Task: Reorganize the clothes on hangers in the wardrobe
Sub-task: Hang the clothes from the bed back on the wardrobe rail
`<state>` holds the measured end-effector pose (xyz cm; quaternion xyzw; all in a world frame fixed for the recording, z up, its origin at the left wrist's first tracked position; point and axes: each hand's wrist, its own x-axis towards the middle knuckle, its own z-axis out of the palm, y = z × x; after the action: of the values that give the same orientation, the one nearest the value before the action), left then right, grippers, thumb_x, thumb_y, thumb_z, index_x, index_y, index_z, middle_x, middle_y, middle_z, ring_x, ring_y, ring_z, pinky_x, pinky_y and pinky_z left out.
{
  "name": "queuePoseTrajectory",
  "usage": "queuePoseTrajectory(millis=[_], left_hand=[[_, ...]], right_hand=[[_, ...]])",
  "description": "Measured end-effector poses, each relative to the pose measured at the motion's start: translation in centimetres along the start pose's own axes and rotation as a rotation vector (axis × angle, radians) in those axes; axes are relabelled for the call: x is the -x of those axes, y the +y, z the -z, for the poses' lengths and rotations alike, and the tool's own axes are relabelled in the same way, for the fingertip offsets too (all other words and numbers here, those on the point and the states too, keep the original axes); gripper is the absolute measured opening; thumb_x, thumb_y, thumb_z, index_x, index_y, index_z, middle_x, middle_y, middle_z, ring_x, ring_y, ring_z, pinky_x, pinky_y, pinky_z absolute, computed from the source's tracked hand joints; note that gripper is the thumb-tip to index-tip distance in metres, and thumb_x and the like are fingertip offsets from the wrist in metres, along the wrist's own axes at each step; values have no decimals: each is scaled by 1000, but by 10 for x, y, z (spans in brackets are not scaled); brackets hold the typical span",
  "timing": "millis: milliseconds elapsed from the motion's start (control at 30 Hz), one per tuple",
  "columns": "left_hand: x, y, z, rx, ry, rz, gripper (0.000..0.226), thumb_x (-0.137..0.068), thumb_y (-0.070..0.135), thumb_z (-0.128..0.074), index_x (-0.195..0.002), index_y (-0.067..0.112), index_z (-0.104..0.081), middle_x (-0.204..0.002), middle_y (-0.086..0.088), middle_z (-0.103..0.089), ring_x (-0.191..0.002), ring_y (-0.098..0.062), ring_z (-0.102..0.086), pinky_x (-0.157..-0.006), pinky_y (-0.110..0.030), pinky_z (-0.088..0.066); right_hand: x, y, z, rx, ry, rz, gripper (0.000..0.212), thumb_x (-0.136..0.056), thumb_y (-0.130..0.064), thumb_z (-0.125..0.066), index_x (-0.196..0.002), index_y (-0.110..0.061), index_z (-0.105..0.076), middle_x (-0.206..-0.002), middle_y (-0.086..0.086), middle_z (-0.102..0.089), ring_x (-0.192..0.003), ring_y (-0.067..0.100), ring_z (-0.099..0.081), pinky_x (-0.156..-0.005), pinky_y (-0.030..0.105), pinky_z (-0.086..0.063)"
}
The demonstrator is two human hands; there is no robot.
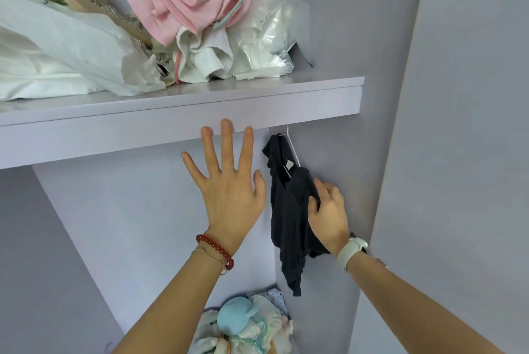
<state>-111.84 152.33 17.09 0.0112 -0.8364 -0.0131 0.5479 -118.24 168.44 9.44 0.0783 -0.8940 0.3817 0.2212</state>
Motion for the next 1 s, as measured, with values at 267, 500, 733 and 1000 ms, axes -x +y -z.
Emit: queuePoseTrajectory(millis=[267, 500, 733, 1000], left_hand=[[119, 31, 17, 327, -412, 3, 53, -81, 19, -56, -133, 10, -47, -143, -20, -36, -134, -41, -29, -104, -63, -17], [256, 126, 67, 622, -910, -382, 44, -79, 12, -65, -122, 5, -57, -131, -17, -51, -124, -33, -46, -102, -55, -31], [360, 240, 143, 884, -1057, -1008, 44, -90, 21, -46, -133, 11, -46, -139, -8, -45, -134, -24, -34, -110, -45, -22], [443, 403, 227, 910, -1159, -1427, 54, -95, 34, -36, -145, 23, -19, -154, -7, -14, -141, -27, -11, -111, -51, -20]], right_hand=[[156, 35, 42, 221, -31, 62, 48, -89, -9, -50, -135, -5, -40, -140, 17, -41, -131, 34, -35, -108, 46, -32], [370, 81, 113, 344, -33, -305, 44, -86, -7, -54, -130, -7, -49, -137, 12, -46, -127, 30, -42, -96, 47, -44], [560, 115, 204, 700, 10, -866, 47, -94, -21, -35, -141, -17, -30, -148, 5, -28, -139, 22, -19, -114, 38, -15], [706, 151, 306, 747, 169, -1376, 47, -95, -24, -34, -141, -17, -30, -149, 7, -28, -139, 24, -20, -114, 41, -15]])
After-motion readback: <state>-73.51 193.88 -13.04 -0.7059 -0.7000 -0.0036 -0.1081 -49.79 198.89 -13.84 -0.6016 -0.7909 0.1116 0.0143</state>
